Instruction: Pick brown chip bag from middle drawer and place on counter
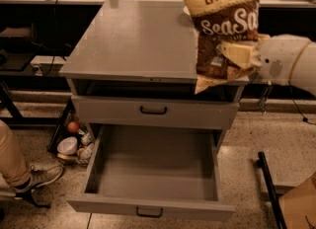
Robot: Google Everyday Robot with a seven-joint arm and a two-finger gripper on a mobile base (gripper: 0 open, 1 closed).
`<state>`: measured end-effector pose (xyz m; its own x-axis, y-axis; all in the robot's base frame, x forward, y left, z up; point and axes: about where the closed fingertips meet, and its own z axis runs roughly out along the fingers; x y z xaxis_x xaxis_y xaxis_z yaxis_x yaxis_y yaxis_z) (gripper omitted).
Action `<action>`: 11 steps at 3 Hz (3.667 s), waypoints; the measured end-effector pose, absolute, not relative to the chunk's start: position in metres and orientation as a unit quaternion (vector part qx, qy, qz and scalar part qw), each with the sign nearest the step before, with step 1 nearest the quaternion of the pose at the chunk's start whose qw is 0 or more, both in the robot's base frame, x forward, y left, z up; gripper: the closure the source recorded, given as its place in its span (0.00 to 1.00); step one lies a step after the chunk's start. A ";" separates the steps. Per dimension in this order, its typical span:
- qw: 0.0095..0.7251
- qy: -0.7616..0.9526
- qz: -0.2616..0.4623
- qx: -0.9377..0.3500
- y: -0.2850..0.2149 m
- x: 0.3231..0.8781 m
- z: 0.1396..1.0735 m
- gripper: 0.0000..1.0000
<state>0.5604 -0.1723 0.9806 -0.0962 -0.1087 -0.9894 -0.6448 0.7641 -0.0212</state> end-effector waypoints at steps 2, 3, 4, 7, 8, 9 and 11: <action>0.593 0.720 0.161 -0.323 -0.141 0.643 1.017 1.00; 0.557 0.738 0.153 -0.349 -0.107 0.680 1.003 1.00; 0.524 0.753 0.156 -0.366 -0.061 0.718 0.986 0.83; 0.447 0.787 0.169 -0.391 0.013 0.775 0.930 0.05; 0.442 0.791 0.169 -0.388 0.010 0.780 0.927 0.00; 0.465 0.793 0.179 -0.351 -0.034 0.794 0.950 0.00; 0.558 0.780 0.158 -0.236 -0.183 0.817 1.047 0.00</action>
Offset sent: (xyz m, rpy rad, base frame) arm 0.1542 0.1262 0.0347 -0.2590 0.0468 0.1496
